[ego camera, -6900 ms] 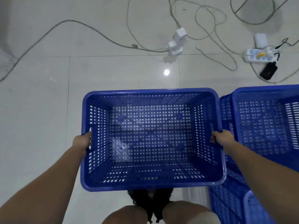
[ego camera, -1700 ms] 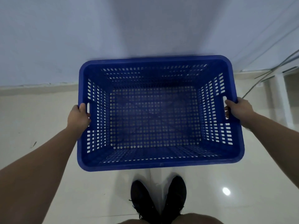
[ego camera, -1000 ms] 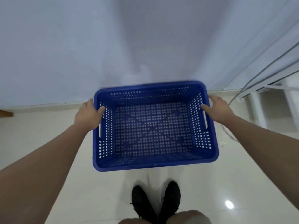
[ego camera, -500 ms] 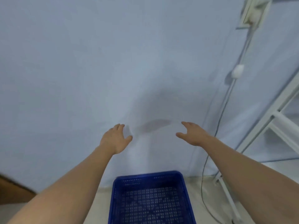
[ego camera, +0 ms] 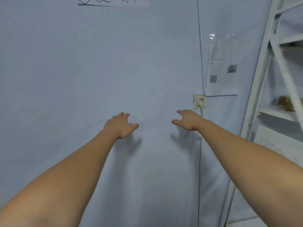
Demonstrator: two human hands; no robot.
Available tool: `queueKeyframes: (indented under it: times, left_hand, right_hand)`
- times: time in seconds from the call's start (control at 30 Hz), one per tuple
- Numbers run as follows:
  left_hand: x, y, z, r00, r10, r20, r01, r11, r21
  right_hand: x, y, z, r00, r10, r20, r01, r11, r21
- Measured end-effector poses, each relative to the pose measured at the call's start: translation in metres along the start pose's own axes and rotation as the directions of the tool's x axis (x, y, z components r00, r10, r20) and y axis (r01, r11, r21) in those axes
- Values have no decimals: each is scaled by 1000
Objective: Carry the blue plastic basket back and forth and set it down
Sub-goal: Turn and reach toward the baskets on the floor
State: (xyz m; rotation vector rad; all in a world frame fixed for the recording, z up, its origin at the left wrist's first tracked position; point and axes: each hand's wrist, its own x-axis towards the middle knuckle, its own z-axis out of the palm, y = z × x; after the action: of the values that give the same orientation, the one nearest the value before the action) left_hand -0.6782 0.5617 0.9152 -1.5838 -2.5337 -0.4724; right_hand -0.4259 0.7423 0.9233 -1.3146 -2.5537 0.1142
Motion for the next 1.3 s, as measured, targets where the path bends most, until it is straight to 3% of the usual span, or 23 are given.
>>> queueKeyframes:
  times: [0.17,0.33,0.53,0.7,0.87,1.1,1.3]
  left_hand:
    - [0,26,4,996,92,19,-91,994,-64]
    - [14,73,20,967,250,54,-242,961,-132]
    - [16,148,51,835,543,87,-502,818,-280]
    - [-28,217,70,653,755,69,-670,617,-413]
    - [-123,282,65,416,904,96,-782,410,-471]
    - [-305,347,24,58,998,19,-852,59,-521]
    - [-488,339,-19,-229,972,-50,-818,-220,-531]
  right_hand:
    - [-29,14,-19,998,56,-20,-57,997,-48]
    - [-75,48,-31,975,219,-28,-220,968,-122]
    - [-177,94,-52,859,499,-112,-511,846,-149]
    - [-321,117,-73,606,777,-172,-795,583,-168]
    - [-481,83,-89,356,904,-237,-933,329,-149]
    - [-676,-34,-106,-15,929,-370,-998,-39,-58]
    - [-834,-185,-99,-294,878,-379,-955,-288,73]
